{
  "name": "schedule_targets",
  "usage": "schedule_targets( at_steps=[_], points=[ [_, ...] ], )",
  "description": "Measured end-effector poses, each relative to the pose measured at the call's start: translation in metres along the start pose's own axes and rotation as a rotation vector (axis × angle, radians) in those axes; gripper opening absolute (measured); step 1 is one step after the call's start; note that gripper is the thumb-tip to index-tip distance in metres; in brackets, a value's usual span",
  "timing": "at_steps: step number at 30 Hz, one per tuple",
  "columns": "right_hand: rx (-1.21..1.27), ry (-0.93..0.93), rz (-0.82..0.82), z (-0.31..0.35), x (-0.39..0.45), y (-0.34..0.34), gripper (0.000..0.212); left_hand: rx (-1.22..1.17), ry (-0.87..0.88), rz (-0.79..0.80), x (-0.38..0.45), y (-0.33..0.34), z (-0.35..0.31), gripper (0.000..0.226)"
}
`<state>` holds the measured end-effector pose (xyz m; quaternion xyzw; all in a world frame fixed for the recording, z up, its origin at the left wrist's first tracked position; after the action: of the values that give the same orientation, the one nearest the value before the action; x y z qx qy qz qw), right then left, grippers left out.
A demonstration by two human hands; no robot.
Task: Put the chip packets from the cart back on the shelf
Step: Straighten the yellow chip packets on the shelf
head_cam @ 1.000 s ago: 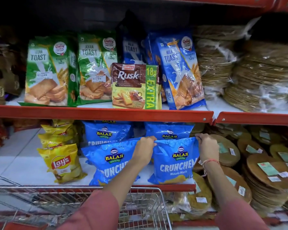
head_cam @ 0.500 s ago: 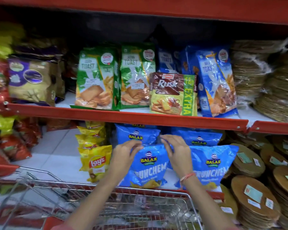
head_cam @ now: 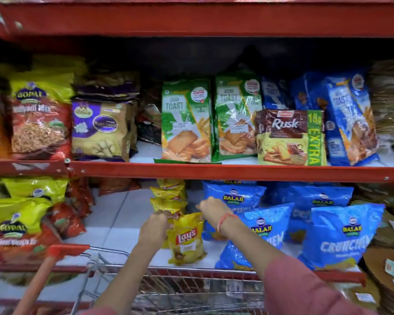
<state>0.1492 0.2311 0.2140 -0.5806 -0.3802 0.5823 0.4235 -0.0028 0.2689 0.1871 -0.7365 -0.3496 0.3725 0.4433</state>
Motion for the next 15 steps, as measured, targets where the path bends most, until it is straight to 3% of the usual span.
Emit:
schedule_targets(
  at_steps=[6, 15],
  points=[
    [0.158, 0.022, 0.018, 0.001, 0.012, 0.011, 0.025, -0.13, 0.037, -0.013, 0.014, -0.005, 0.025, 0.019],
    [0.286, 0.015, -0.037, 0.028, 0.029, 0.01, 0.021, -0.053, 0.076, -0.014, 0.033, -0.027, 0.06, 0.017]
  ],
)
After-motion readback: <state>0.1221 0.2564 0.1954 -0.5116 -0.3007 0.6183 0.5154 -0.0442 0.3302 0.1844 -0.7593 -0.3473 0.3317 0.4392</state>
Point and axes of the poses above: each hand's wrist, its own x-axis towards the middle knuckle, its own y-axis out of the palm, z = x × y, the point moved 6 cm from there along x, towards the middle knuckle, and after that the axes turned 15 degrees about z, right-handed, at the moved point
